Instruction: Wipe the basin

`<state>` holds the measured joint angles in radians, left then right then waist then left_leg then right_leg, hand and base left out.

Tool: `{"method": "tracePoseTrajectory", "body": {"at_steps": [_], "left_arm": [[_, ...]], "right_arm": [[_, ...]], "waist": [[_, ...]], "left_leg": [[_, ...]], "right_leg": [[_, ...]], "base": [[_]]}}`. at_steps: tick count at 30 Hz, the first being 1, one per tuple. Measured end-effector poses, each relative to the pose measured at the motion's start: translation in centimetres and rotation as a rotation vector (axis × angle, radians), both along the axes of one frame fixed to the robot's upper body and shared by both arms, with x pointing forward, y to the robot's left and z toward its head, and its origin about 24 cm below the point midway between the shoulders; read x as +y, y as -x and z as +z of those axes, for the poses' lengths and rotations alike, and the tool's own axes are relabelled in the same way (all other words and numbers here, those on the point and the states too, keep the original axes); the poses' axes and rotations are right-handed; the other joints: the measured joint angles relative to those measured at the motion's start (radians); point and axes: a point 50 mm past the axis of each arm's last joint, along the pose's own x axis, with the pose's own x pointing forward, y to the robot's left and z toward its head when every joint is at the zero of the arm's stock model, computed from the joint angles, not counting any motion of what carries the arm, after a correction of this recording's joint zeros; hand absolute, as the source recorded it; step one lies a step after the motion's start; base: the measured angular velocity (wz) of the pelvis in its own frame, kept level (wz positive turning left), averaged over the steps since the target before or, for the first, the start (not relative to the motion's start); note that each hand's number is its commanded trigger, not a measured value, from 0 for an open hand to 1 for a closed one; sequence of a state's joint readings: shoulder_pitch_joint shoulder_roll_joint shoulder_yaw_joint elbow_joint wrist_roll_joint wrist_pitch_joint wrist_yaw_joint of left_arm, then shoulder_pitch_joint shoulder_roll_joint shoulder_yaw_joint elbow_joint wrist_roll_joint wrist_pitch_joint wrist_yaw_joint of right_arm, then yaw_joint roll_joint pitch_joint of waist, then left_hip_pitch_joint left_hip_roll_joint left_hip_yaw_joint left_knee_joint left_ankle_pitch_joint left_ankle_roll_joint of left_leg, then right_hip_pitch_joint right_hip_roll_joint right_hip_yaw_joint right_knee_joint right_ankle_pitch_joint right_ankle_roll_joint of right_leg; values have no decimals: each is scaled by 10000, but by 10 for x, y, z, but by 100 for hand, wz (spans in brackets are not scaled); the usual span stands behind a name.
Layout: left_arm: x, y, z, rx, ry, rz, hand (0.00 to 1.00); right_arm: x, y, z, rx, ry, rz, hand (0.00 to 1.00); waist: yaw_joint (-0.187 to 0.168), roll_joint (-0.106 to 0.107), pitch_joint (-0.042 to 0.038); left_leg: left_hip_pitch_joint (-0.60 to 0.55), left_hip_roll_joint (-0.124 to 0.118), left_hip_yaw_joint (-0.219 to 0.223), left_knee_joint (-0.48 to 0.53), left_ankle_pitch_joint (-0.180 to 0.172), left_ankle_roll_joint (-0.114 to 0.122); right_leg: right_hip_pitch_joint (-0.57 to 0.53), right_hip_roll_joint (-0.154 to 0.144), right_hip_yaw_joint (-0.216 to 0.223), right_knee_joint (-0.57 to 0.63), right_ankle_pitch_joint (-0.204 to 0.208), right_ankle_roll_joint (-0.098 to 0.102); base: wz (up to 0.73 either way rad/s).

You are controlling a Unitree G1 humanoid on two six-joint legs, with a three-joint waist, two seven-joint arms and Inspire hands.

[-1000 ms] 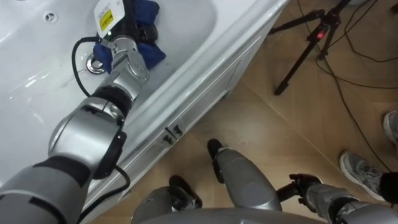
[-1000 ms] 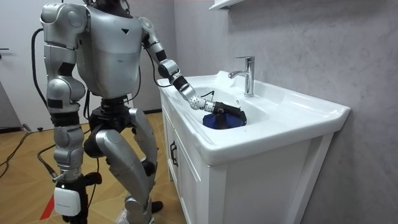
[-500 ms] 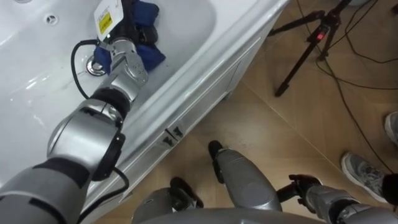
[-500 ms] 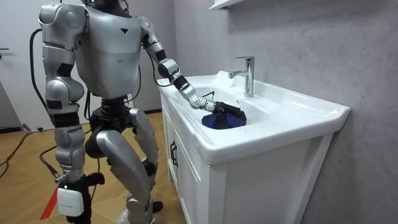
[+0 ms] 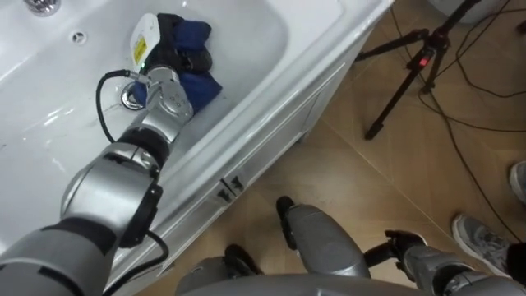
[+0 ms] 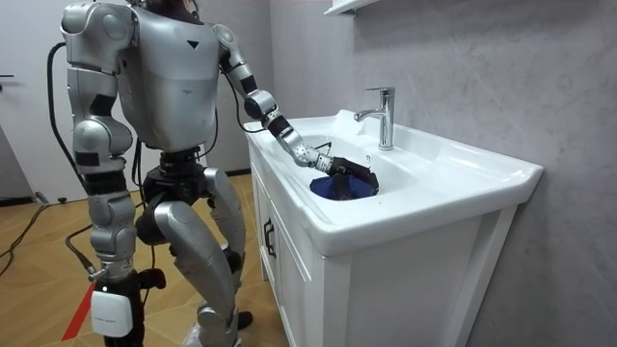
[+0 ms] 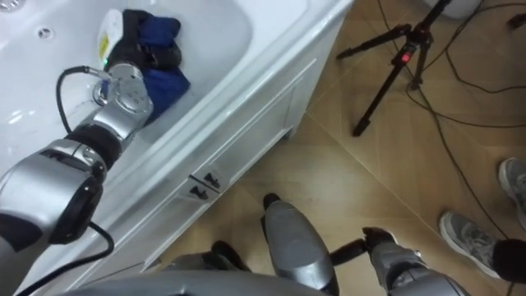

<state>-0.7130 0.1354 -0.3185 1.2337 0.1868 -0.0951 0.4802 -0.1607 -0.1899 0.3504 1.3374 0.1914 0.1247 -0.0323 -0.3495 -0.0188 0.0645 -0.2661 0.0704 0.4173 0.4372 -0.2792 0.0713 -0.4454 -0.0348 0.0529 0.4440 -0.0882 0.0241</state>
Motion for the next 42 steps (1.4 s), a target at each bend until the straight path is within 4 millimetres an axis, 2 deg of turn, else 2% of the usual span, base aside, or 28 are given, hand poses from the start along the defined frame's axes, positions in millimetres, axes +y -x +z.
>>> {"method": "tracePoseTrajectory", "body": {"at_steps": [6, 13, 19, 23, 27, 33, 34, 36, 37, 40, 42], "left_arm": [[-7, 2, -4, 211, -189, -655, 100], [-15, 10, -14, 786, -546, -1570, 100], [-20, 12, -19, 1137, -1113, -2345, 100], [-23, 14, -19, 1067, -1670, -2947, 100], [-23, 18, -24, 1265, -2360, -3403, 100], [-15, 28, -34, 1730, -3269, -3958, 100], [-14, 30, -37, 1808, -3280, -3951, 100], [-7, 35, -41, 2030, -3356, -3902, 100], [-5, 35, -41, 2080, -3382, -3904, 100], [1, 40, -46, 2366, -3739, -4010, 100], [6, 43, -49, 2567, -3941, -4033, 100]], "right_arm": [[2, -18, 5, -599, -110, 98, 0], [3, -23, 7, -1116, -451, -223, 0], [4, -26, 8, -1515, -969, -291, 0], [-3, -23, 9, -1545, -1120, -707, 0], [-12, -20, 10, -1427, -1075, -816, 0], [-17, -5, 6, -1078, -1025, -1430, 0], [-18, -3, 6, -1049, -1022, -1483, 0], [-18, 0, 5, -981, -1042, -1520, 0], [-18, 1, 5, -979, -1050, -1559, 0], [-20, 9, 3, -835, -1173, -1757, 0], [-21, 12, 3, -807, -1220, -1924, 0]], "waist": [[-4, 47, -53], [-48, 254, -136], [-47, 501, -114], [-31, 736, -105], [-57, 886, -83], [10, 908, -118], [19, 906, -132], [77, 927, -215], [108, 926, -216], [356, 913, -309], [456, 899, -339]], "left_leg": [[156, -41, -184, -108, 9, -2], [618, -71, -380, -427, 12, -3], [1032, -127, -433, -804, 28, -22], [1185, -190, -463, -1158, 140, -66], [1384, -215, -488, -1369, 190, -91], [1817, -292, -523, -1739, 277, -162], [1889, -308, -524, -1798, 286, -170], [1948, -309, -529, -1845, 290, -174], [1965, -305, -531, -1849, 290, -174], [2103, -306, -539, -2008, 328, -210], [2189, -291, -613, -2018, 333, -219]], "right_leg": [[280, -43, -179, -200, 3, 14], [986, -37, -355, -712, 80, 85], [1436, -48, -476, -999, 78, 96], [1581, -62, -562, -1207, 113, 105], [1821, -53, -657, -1400, 95, 95], [2181, -56, -719, -1556, 0, 94], [2226, -59, -718, -1545, -22, 93], [2277, -48, -719, -1581, -54, 102], [2303, -42, -720, -1615, -53, 101], [2439, -24, -745, -1734, -30, 92], [2611, -8, -814, -1865, -29, 90]], "base": [[8], [7], [2], [3], [3], [1], [0], [0], [0], [1], [10]]}}
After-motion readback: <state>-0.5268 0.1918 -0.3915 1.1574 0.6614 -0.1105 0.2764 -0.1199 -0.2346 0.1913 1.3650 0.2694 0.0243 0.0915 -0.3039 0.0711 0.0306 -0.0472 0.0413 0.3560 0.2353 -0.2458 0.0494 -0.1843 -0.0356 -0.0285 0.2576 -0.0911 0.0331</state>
